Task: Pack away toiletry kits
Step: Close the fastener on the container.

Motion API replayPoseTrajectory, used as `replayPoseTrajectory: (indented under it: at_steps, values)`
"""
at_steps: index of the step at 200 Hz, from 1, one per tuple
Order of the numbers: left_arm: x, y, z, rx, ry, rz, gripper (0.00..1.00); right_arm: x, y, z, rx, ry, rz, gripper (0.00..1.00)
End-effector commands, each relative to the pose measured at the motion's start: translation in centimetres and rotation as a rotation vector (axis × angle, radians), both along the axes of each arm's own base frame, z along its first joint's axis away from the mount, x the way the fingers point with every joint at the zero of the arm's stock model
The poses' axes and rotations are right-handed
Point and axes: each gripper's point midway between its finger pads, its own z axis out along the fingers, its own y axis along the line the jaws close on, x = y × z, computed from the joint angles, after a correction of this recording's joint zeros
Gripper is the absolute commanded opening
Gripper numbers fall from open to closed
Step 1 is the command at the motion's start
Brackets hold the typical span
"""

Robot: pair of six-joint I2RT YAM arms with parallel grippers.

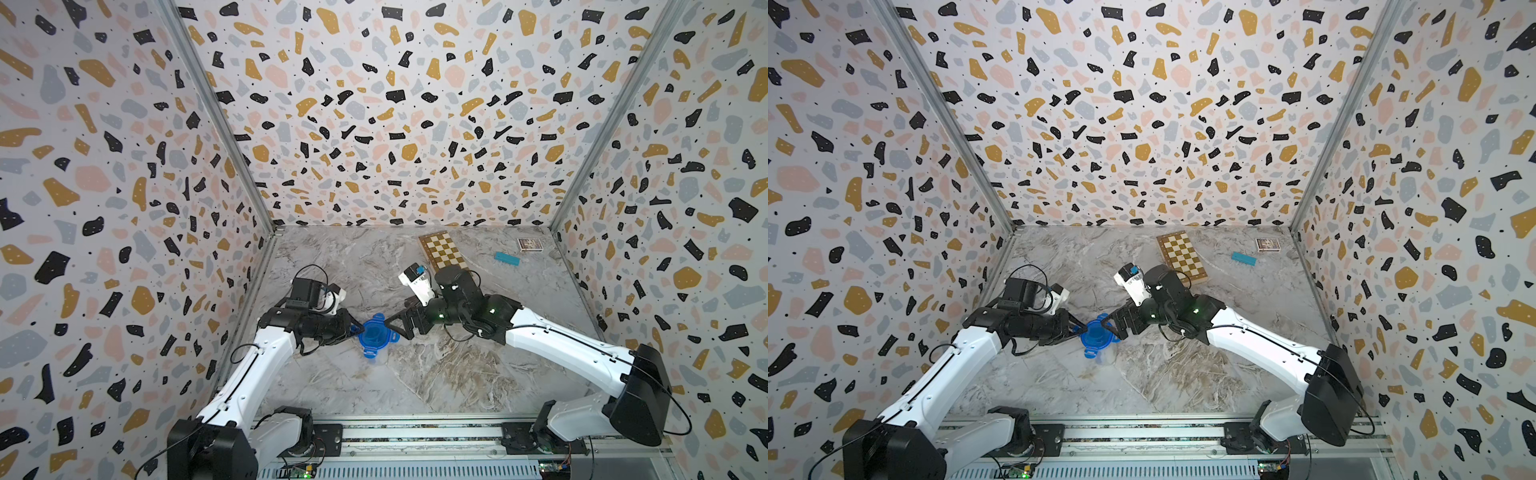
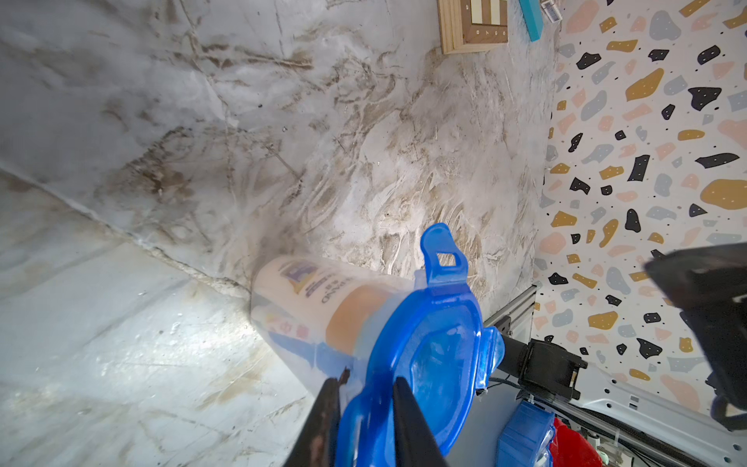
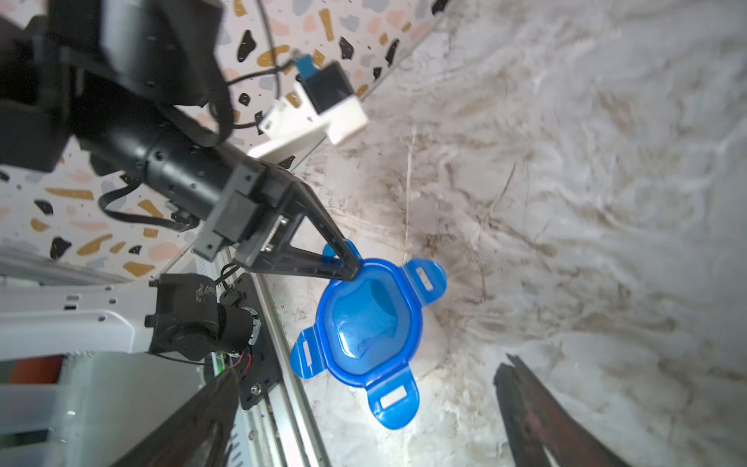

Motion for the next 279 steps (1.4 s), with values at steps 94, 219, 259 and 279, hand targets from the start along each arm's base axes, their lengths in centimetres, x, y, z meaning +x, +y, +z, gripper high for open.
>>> replayPoseTrajectory:
  at_steps: [94,219,259,279]
  values:
    - [-1.3,1.1,-2.7,0.088,0.102,0.016,0.22,-1.1,5.5,-5.1,-0.32,-0.239,0.348,1.0]
    - [-1.4,1.1,-2.8,0.09,0.105,0.016,0.22,-2.6,6.5,-7.8,-0.379,-0.227,0.405,1.0]
    - [-1.4,1.1,-2.9,0.092,0.11,0.016,0.22,-2.9,6.3,-9.1,-0.407,-0.203,0.423,1.0]
    - [-1.4,1.1,-2.9,0.092,0.109,0.016,0.22,-3.3,6.2,-9.8,-0.416,-0.196,0.456,1.0]
